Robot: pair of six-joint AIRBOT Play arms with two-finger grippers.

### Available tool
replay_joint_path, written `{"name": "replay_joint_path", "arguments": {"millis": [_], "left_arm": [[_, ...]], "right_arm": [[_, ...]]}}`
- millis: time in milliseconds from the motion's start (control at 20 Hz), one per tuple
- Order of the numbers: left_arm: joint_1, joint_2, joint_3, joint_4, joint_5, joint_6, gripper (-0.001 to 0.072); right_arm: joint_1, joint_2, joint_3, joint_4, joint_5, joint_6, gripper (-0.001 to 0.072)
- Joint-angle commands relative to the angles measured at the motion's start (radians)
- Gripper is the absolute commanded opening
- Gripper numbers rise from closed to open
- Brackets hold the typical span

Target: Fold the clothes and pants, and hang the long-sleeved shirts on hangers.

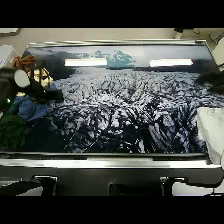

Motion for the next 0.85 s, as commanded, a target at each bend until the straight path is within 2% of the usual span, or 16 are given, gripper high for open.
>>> {"name": "replay_joint_path", "arguments": {"millis": [0, 800], "left_arm": [[-0.017, 0.08, -0.166, -0.003, 0.169, -0.023, 0.0712], [-0.017, 0.08, -0.162, -0.003, 0.174, -0.022, 0.0712]], "right_arm": [[0.091, -0.005, -0.114, -0.016, 0.071, 0.022, 0.0623], [0.091, -0.006, -0.115, -0.019, 0.064, 0.021, 0.0624]]}}
